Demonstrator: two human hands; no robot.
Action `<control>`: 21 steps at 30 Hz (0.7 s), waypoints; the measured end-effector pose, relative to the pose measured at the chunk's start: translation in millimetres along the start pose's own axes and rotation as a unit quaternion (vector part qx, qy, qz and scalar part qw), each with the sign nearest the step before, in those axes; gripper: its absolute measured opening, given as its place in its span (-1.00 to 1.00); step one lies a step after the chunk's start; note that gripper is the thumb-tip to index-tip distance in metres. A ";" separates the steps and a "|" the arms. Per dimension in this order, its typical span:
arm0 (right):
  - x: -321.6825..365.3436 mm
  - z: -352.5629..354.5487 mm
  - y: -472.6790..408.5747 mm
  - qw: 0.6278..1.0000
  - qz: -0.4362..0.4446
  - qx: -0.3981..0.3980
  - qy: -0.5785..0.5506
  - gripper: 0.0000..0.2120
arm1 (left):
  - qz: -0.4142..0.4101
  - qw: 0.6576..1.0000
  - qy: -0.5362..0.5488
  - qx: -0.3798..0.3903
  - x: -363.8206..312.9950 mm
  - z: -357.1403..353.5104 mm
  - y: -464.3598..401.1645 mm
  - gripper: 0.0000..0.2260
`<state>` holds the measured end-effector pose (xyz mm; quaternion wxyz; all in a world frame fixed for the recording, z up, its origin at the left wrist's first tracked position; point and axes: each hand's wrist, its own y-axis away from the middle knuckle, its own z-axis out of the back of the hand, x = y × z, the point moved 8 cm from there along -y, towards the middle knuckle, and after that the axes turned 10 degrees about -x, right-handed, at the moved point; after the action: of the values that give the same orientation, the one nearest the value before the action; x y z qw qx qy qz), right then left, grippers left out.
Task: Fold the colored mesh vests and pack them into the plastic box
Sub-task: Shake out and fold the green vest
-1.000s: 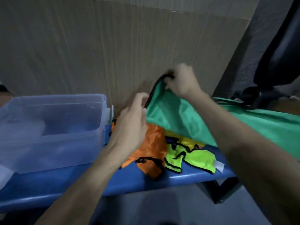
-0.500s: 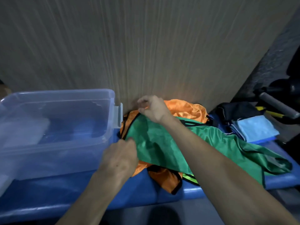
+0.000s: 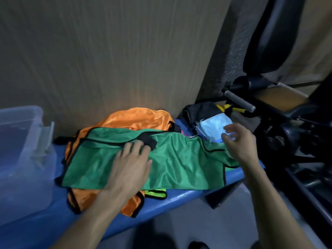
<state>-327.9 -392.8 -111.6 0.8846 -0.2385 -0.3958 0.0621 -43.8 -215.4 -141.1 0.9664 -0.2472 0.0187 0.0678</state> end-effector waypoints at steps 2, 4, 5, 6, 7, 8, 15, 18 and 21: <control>-37.5 10.8 -4.9 0.994 -0.024 0.072 0.072 -0.67 | 0.037 0.999 0.012 -0.012 3.9 -0.1 -2.5 -0.71; -68.2 5.9 3.5 0.970 -0.071 0.210 0.099 -0.39 | 0.070 0.996 0.048 -0.017 10.0 -0.5 -7.8 -0.59; -80.4 0.9 10.4 0.950 -0.084 0.275 0.117 -0.23 | 0.086 0.994 0.069 -0.016 14.4 -0.5 -12.1 -0.54; -87.6 -3.8 15.0 0.933 -0.073 0.322 0.141 -0.10 | 0.105 0.990 0.096 -0.019 19.4 0.3 -18.0 -0.51; -94.9 -8.4 15.4 0.922 -0.053 0.344 0.171 -0.01 | 0.124 0.984 0.122 -0.027 25.7 0.9 -24.3 -0.51; -98.5 -12.0 13.6 0.920 -0.037 0.345 0.181 0.00 | 0.143 0.979 0.143 -0.041 32.4 2.2 -31.1 -0.53; -98.5 -4.5 -16.7 0.979 -0.012 0.180 0.099 -0.68 | 0.268 0.951 0.124 -0.091 78.5 3.0 -78.0 -0.68; -99.2 7.4 -24.7 0.989 -0.043 0.134 0.051 -0.55 | 0.112 0.969 0.073 -0.210 19.9 39.3 -82.1 -0.72; -98.4 4.2 -26.1 0.990 -0.049 0.131 0.018 -0.56 | -0.070 0.966 0.185 -0.166 -71.3 36.0 -85.4 -0.83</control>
<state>-399.9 -443.6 -162.8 0.9171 -0.1022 -0.3797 0.0660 -102.4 -281.0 -64.0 0.8939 -0.4133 0.1680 -0.0443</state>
